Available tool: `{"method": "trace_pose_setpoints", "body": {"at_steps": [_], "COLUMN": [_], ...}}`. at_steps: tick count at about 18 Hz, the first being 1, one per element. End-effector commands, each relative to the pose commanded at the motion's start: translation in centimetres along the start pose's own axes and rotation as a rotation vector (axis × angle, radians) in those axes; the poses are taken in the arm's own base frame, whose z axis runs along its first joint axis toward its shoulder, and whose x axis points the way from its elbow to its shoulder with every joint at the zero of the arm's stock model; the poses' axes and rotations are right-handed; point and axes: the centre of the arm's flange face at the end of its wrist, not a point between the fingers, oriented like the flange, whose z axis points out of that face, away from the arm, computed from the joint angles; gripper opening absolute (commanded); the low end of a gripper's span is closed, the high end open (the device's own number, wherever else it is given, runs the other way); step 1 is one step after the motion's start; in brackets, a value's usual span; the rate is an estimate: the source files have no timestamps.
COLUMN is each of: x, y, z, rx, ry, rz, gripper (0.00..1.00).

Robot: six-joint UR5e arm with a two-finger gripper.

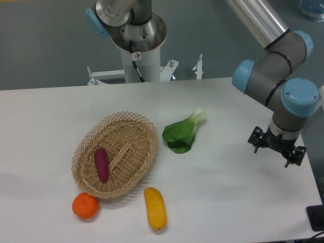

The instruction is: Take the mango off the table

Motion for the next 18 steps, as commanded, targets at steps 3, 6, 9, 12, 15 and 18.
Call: {"method": "trace_pose_setpoints", "body": {"at_steps": [3,6,9,12,15,18], "x": [0.0,0.0,0.0,-0.1,0.1,1.0], "y": [0.0,-0.1,-0.3,-0.4,-0.9,-2.2], "z": [-0.2,-0.3,-0.9,-0.9,-0.8,-0.4], "rx": [0.002,0.013,0.057,0.114,0.129,0.129], "ry": [-0.003,-0.003,-0.002,0.013,0.025,0.042], "rz": [0.002,-0.003,-0.018,-0.106,-0.120,-0.170], "gripper": [1.00,1.00,1.00,1.00,1.00,1.00]}}
